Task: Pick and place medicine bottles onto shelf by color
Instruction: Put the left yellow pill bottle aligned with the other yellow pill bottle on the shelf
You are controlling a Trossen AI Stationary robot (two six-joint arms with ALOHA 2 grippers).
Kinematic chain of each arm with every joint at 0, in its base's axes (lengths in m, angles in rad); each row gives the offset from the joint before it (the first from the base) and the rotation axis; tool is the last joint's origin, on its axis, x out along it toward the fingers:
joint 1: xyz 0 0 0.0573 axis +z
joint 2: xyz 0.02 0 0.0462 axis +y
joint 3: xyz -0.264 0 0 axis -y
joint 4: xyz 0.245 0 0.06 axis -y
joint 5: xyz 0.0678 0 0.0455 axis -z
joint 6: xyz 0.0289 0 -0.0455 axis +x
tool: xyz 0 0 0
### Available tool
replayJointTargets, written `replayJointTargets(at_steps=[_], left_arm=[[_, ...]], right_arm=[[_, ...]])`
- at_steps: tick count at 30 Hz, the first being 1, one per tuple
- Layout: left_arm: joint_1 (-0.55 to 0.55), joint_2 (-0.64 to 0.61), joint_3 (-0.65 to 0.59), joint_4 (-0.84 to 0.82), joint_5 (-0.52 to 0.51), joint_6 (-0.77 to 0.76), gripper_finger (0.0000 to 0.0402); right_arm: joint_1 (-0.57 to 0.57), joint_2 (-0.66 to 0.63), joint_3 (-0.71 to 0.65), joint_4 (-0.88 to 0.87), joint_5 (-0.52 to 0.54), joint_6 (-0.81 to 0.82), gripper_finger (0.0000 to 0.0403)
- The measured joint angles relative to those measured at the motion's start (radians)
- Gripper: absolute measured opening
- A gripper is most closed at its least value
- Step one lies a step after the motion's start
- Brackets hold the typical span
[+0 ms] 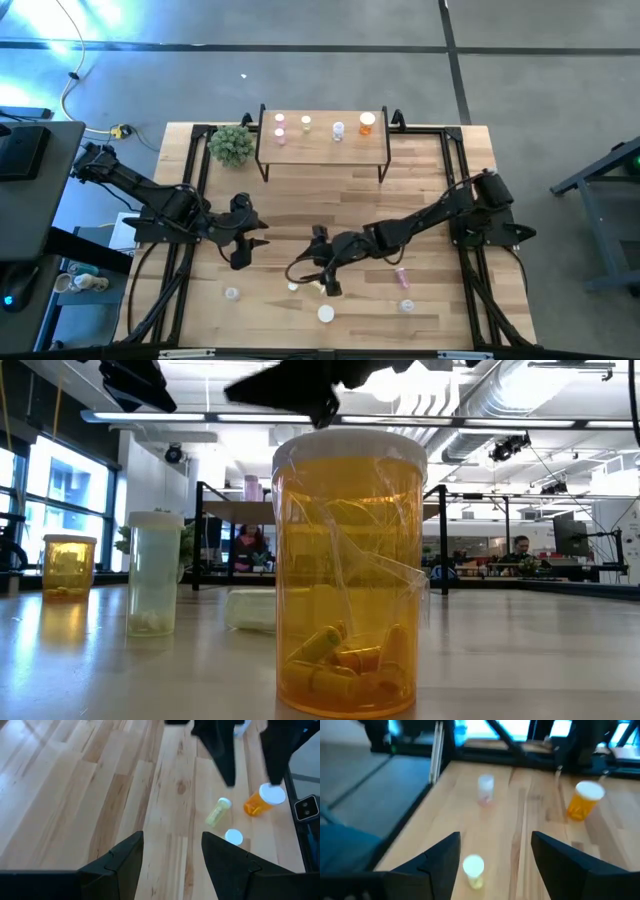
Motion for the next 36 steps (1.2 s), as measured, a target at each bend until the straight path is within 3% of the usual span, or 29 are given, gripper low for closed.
replayJointTargets(at_steps=[17,36], left_arm=[[0.000,0.000,0.000,0.002,0.000,0.002,0.0193],[0.000,0.000,0.000,0.000,0.000,0.002,0.0193]], right_arm=[[0.000,0.293,0.226,-0.063,-0.123,-0.103,0.0236],[0.000,0.316,0.271,-0.188,-0.123,-0.114,0.0236]])
